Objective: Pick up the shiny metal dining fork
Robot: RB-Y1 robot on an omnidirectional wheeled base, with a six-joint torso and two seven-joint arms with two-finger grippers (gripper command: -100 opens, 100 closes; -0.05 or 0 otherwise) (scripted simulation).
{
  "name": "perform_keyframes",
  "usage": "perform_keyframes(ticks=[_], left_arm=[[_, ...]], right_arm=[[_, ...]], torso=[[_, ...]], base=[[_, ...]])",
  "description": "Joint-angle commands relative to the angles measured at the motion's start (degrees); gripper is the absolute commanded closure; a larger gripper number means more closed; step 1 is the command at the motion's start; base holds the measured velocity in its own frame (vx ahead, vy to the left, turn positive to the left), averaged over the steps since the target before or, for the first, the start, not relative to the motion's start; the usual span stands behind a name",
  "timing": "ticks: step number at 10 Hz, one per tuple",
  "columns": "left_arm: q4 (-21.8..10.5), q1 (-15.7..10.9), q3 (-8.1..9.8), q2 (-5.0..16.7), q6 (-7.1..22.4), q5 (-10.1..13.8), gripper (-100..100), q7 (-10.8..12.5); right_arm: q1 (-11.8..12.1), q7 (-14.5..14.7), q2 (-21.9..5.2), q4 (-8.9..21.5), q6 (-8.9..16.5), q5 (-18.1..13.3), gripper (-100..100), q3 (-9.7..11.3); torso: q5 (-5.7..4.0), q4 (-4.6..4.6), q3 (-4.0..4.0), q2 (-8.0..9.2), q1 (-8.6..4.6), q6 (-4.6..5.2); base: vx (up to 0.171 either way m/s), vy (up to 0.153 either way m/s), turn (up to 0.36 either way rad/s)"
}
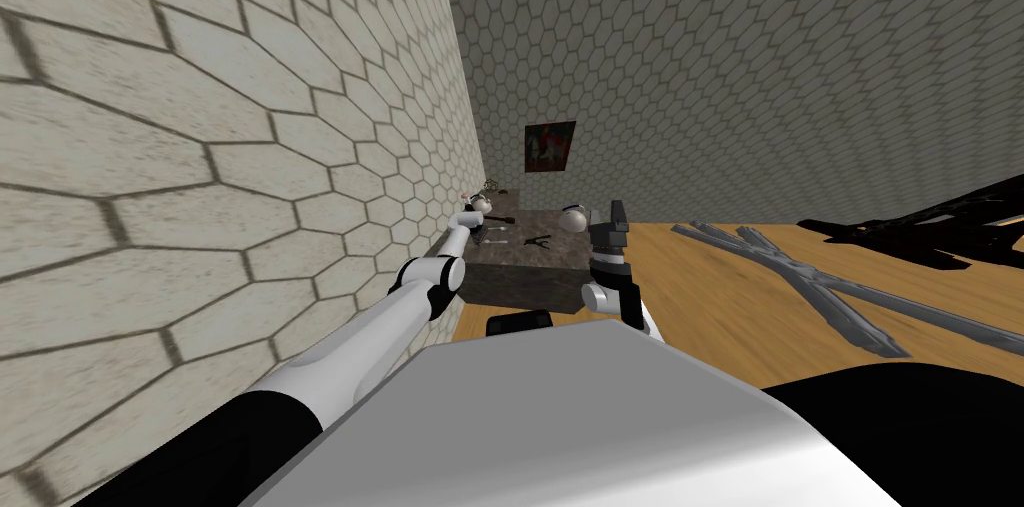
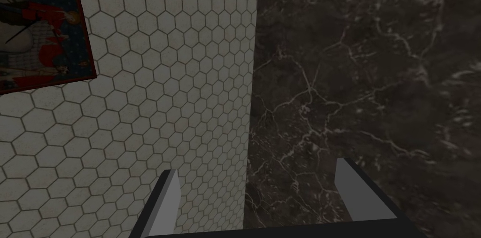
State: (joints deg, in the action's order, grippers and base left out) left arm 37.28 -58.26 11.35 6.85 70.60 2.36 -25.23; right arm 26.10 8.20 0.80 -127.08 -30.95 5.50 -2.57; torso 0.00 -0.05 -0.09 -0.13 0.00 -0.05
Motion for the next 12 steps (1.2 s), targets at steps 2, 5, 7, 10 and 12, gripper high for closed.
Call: perform_keyframes(ticks=[2,5,7,10,12], left_arm=[[-5.0,-2.5,1.13,-0.7,2.3,0.2,-100,-0.2],[-7.4,-3.8,1.85,-1.3,4.2,0.3,-100,-0.3],[-7.4,-3.8,1.85,-1.3,4.2,0.3,-100,-0.3],[-6.9,-3.6,1.98,-1.5,5.3,0.3,-100,-0.4],[-7.5,-2.5,1.64,-1.8,3.6,0.2,-100,-0.1]], right_arm=[[0.0,0.0,0.0,0.0,0.0,0.0,0,0.0],[0.0,0.0,0.0,0.0,0.0,0.0,0,0.0],[0.0,0.0,0.0,0.0,0.0,0.0,0,0.0],[0.0,0.0,0.0,0.0,0.0,0.0,0,0.0],[0.0,0.0,0.0,0.0,0.0,0.0,0,0.0]], torso=[[0.0,0.01,0.01,0.01,0.01,0.01],[0.01,0.0,-0.01,-0.02,0.02,0.0],[0.0,0.02,0.05,0.08,0.02,0.0],[0.0,0.03,0.08,0.13,0.01,0.0],[0.0,0.04,0.09,0.14,0.01,0.0]], base=[[0.042,0.009,-0.011],[0.042,0.004,-0.007],[0.001,0.004,-0.009],[0.0,0.0,0.0],[0.005,0.007,-0.019]])
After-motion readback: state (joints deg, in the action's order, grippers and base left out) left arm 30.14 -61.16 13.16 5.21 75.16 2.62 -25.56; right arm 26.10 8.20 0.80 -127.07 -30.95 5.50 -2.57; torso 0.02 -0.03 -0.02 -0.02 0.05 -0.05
